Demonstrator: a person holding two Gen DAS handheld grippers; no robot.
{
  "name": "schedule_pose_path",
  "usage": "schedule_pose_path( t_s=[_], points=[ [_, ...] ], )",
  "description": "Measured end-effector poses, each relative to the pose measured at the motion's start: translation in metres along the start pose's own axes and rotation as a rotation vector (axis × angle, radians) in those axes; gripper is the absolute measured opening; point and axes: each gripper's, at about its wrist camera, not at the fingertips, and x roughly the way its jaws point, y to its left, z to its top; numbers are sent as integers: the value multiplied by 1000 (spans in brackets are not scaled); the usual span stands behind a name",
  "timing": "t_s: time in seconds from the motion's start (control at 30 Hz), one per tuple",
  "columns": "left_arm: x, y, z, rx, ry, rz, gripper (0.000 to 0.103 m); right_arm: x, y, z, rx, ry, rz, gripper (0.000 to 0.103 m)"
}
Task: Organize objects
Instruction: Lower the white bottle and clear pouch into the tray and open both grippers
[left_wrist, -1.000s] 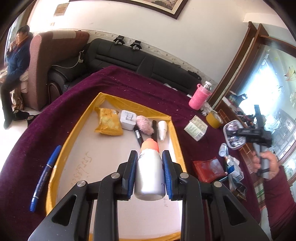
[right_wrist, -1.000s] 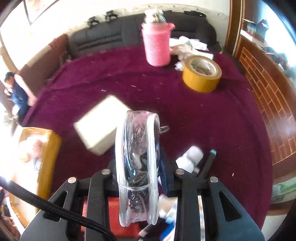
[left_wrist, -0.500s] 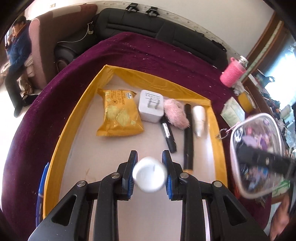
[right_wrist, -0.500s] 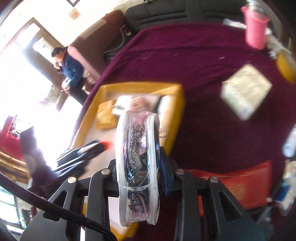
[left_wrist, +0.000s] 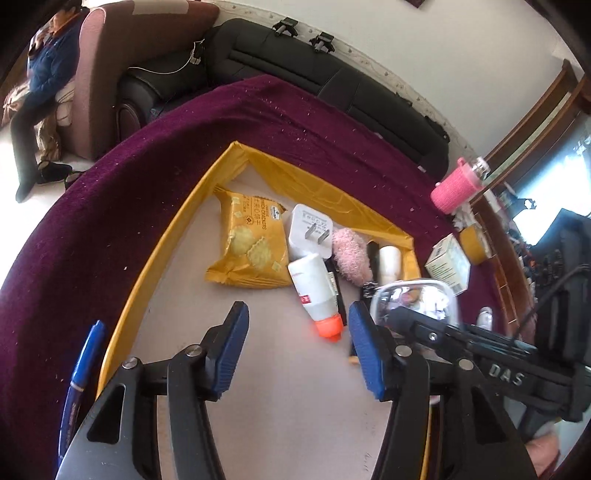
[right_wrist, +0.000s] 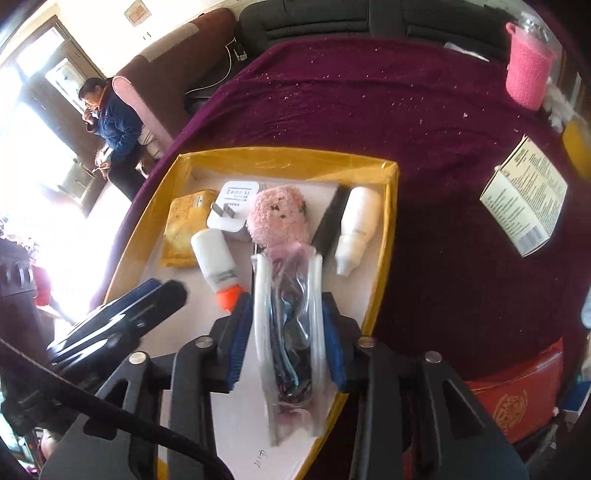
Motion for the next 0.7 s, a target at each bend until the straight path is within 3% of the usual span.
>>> schedule_pose_path(
  t_s=[0.3,0.43,0.53,0.6,0.67,0.7],
  points=[
    [-51,10,-15,-30,-114,-14,56,-50,-12,-2,64,-153,27,44],
    [-68,19,-31,-53,-153,-7,57,-64,-8,-5,68,-196,159,50],
    [-76,26,-41,-81,-176,-15,57,-57,-2,-5,54,-163,262,50],
    [-80,27,-47,-89,-182,-16,57,-46,0,-4,56,-123,239,51],
    [-82,29,-51,-89,-190,-10,57,-31,-4,-6,81,-101,117,51],
    [-83,29,-53,-85,-193,-7,57,-26,-7,-8,88,-100,104,51]
  ],
)
